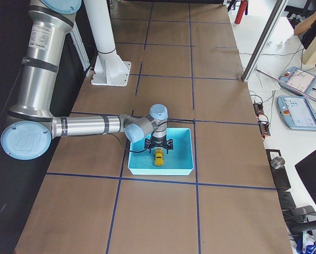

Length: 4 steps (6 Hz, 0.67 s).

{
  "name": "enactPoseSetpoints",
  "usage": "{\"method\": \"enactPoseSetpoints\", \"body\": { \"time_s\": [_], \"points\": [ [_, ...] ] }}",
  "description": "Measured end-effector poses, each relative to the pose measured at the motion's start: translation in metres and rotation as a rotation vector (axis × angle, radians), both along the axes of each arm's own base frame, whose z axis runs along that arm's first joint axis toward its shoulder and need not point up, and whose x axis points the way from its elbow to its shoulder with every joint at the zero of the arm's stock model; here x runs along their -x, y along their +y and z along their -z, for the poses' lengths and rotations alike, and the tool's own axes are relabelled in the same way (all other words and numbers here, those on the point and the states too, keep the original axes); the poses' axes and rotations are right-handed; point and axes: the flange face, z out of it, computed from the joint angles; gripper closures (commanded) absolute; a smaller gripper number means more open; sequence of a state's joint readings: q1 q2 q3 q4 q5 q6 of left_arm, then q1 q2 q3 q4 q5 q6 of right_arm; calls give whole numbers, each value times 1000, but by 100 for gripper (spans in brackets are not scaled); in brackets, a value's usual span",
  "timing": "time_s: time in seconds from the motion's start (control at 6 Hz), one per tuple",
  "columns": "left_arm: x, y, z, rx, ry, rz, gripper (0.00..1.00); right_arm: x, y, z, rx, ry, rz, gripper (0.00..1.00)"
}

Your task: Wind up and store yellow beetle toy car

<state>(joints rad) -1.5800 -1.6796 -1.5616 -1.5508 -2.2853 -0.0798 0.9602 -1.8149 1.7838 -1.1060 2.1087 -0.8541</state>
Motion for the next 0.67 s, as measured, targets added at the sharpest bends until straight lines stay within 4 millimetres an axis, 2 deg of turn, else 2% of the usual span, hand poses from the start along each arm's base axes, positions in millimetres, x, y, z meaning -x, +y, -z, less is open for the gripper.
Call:
{"method": "enactPoseSetpoints", "body": {
  "time_s": [0.17, 0.33, 0.67],
  "points": [
    [0, 0, 0, 0, 0, 0, 0, -10, 0, 7, 24, -44, -9, 0],
    [0, 0, 0, 0, 0, 0, 0, -37, -1, 12, 53, -86, -53, 0],
    [0, 0, 0, 0, 0, 0, 0, -114, -2, 0, 199, -127, -221, 0]
  ]
}}
